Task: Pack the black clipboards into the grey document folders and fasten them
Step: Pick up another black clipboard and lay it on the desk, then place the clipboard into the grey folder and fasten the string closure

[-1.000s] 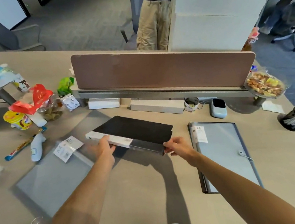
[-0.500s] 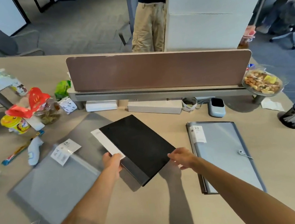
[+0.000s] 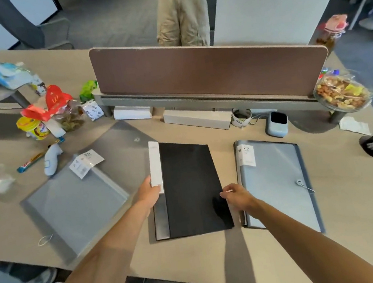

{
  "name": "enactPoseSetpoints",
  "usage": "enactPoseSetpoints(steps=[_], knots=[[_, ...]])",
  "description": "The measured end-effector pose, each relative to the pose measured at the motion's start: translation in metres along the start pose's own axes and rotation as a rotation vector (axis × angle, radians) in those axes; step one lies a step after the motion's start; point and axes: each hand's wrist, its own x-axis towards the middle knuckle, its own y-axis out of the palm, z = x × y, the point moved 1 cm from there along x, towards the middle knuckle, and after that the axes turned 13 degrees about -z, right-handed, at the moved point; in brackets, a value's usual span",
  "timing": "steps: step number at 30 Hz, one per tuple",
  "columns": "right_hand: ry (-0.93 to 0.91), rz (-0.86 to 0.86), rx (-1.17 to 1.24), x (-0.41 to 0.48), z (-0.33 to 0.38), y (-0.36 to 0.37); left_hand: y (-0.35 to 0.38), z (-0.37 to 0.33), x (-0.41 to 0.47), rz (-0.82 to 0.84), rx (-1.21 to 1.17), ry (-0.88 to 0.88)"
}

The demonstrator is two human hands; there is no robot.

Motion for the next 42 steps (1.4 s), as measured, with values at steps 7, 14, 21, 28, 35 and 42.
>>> enactPoseSetpoints(steps=[7, 14, 21, 28, 35, 42], knots=[[0.11, -0.112, 0.091, 0.004, -0.011, -0.015, 0.039, -0.023, 0.009, 0.121, 0.159, 0.069], [0.193, -0.367, 0.23, 0.009, -0.014, -0.038, 0.07, -0.059, 0.018, 0.131, 0.447, 0.244], [0.212, -0.513, 0.239, 0.011, -0.03, -0.058, 0.112, -0.081, 0.003, 0.369, 0.446, 0.408], [0.198, -0.499, 0.253, 0.02, -0.066, -0.108, 0.158, -0.099, -0.046, 0.502, 0.408, 0.309], [0.251, -0.494, 0.238, 0.033, -0.131, -0.165, 0.208, -0.112, -0.098, 0.483, 0.268, 0.124], [0.212, -0.374, 0.222, 0.038, -0.159, -0.179, 0.227, -0.114, -0.116, 0.301, -0.059, -0.109]])
